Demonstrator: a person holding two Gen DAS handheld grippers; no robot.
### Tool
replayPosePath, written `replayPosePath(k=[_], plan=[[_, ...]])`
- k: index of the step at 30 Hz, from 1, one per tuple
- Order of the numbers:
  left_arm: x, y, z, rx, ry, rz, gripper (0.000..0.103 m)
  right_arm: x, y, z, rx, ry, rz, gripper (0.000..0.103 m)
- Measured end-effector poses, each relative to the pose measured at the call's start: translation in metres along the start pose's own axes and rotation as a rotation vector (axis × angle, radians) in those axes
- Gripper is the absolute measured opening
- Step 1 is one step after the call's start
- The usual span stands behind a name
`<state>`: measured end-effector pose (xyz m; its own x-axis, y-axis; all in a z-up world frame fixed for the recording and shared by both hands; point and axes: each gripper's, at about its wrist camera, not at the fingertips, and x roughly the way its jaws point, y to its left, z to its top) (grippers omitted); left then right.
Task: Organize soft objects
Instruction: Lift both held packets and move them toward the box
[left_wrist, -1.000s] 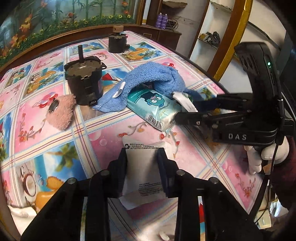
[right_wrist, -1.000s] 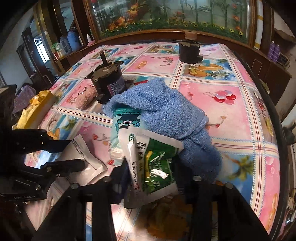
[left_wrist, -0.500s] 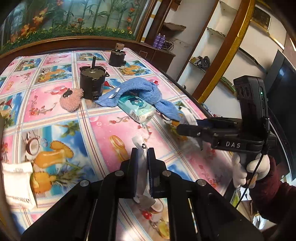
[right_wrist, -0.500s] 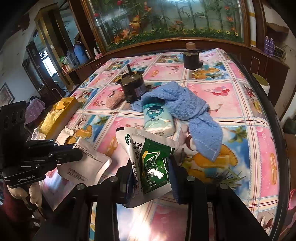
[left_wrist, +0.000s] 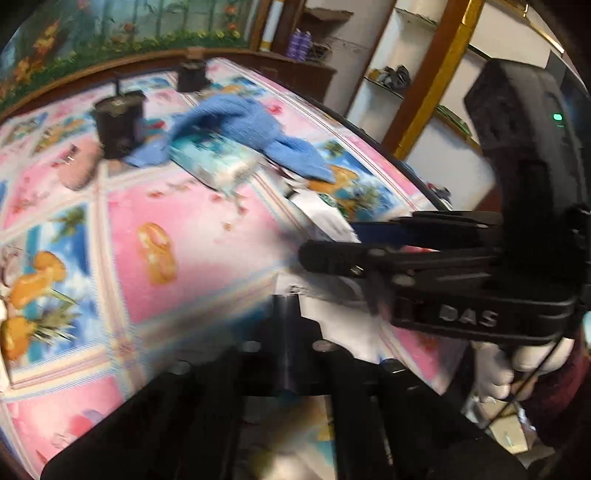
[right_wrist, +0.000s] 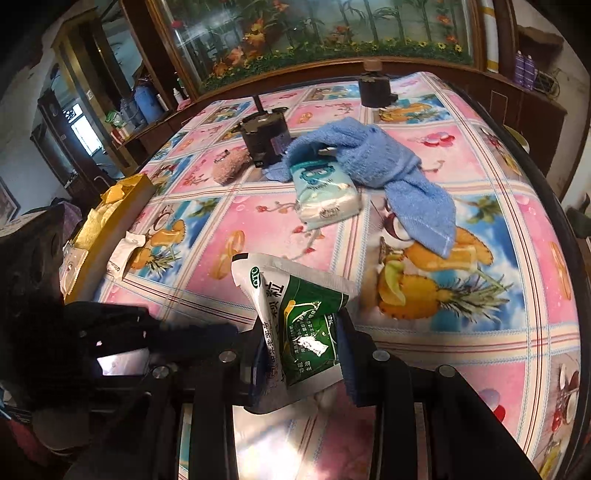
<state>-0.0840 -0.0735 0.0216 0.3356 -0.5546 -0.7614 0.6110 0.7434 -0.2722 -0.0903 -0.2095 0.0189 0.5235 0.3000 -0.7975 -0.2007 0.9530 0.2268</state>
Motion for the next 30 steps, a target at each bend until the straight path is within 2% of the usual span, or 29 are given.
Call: replayPosePath(k=[2,5,8,10,12,14,16,17,20,21,22,24,26,28,30], plan=[[-0.001,-0.01,-0.005,0.038,-0.004,-0.013,0.0,-0.001,-0.008,-0.004,0.026,-0.002,-0.004,0.035],[-0.008,-0.016,-0.008,0.034,-0.026,-0.054,0.0,-0.006,-0.018,-0.01,0.051,-0.012,-0.011,0.035],[-0.026,-0.007,-0.009,-0.026,-0.072,-0.112,0.0,-0.015,-0.024,-0.015,0.064,-0.029,-0.016,0.035],[-0.036,0.0,-0.01,-0.067,-0.091,-0.101,0.0,-0.019,-0.025,-0.018,0.053,-0.031,-0.025,0.035],[-0.038,0.009,-0.01,-0.114,-0.078,-0.091,0.0,-0.019,-0.024,-0.021,0.027,-0.011,-0.07,0.035],[-0.036,0.014,-0.013,-0.127,-0.041,-0.057,0.014,-0.016,-0.018,-0.027,-0.023,0.019,-0.163,0.035],[-0.033,0.012,-0.022,-0.132,0.004,-0.043,0.039,-0.014,-0.01,-0.035,-0.082,0.038,-0.218,0.035],[-0.033,0.012,-0.026,-0.135,0.017,-0.044,0.042,-0.015,-0.004,-0.038,-0.1,0.044,-0.224,0.035],[-0.037,0.015,-0.038,-0.154,0.028,-0.055,0.043,-0.012,0.018,-0.043,-0.123,0.059,-0.135,0.036],[-0.041,0.017,-0.041,-0.163,0.02,-0.042,0.052,-0.008,0.029,-0.042,-0.135,0.064,-0.096,0.036],[-0.045,0.019,-0.042,-0.166,0.005,-0.003,0.068,-0.003,0.039,-0.04,-0.14,0.064,-0.068,0.036],[-0.052,0.026,-0.045,-0.172,-0.018,0.073,0.071,0.006,0.05,-0.034,-0.121,0.067,0.03,0.037],[-0.055,0.035,-0.047,-0.185,-0.005,0.109,0.075,0.014,0.053,-0.026,-0.087,0.073,0.119,0.037],[-0.054,0.037,-0.046,-0.169,0.007,0.172,0.075,0.017,0.048,-0.021,-0.048,0.065,0.156,0.037],[-0.047,0.03,-0.045,-0.109,0.025,0.261,0.078,0.013,0.04,-0.02,-0.016,0.05,0.154,0.037]])
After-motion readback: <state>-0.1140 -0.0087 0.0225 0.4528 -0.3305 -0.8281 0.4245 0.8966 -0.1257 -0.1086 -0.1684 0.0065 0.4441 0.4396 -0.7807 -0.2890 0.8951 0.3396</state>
